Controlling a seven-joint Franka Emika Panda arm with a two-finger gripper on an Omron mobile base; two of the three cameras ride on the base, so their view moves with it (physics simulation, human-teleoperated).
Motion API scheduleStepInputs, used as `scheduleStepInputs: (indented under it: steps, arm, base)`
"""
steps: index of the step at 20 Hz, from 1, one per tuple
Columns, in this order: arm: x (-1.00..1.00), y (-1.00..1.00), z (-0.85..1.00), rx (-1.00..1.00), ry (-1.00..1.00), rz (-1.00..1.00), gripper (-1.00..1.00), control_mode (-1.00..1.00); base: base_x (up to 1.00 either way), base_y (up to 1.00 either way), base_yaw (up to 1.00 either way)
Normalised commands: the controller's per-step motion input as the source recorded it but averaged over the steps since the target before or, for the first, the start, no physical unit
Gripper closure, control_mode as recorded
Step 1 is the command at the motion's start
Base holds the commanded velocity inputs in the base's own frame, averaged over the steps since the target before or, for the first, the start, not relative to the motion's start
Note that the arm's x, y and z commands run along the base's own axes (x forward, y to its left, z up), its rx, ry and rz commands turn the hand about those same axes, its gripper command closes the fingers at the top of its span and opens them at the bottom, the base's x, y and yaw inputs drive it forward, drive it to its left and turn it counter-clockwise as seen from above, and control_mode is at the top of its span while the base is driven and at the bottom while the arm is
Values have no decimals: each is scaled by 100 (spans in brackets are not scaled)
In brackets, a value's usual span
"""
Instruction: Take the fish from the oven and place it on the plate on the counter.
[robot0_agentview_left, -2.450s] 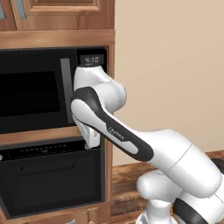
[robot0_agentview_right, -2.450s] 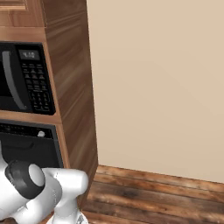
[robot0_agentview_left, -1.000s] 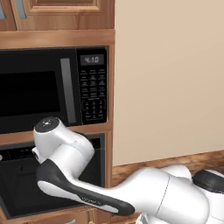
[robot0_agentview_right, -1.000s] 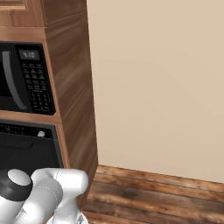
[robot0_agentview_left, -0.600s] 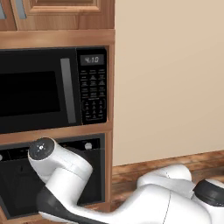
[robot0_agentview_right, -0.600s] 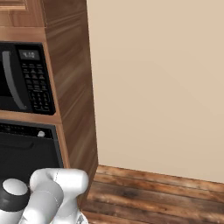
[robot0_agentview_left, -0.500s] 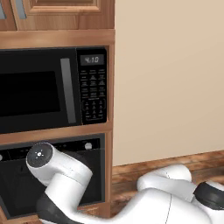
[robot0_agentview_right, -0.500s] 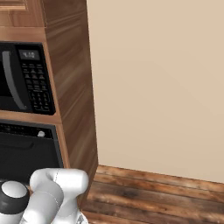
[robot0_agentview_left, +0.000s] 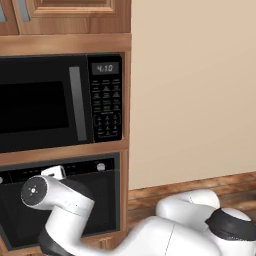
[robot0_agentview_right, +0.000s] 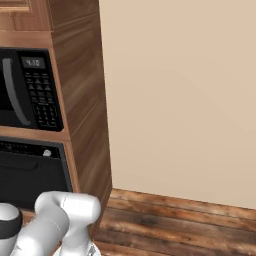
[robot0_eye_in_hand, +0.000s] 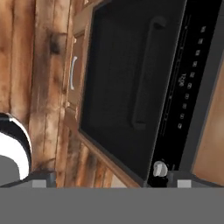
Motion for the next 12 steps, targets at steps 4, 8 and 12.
scheduleStepInputs:
  steps: [4,8,12]
  arm:
    - [52,23,-1,0,-23,0,-100,-100]
    - [18,31,-10,0,-25,0,-100,-100]
    - [7,20,-30,0,-30,0,-100,-100]
  base:
    - [0,0,0]
    - [0,0,0]
    - [0,0,0]
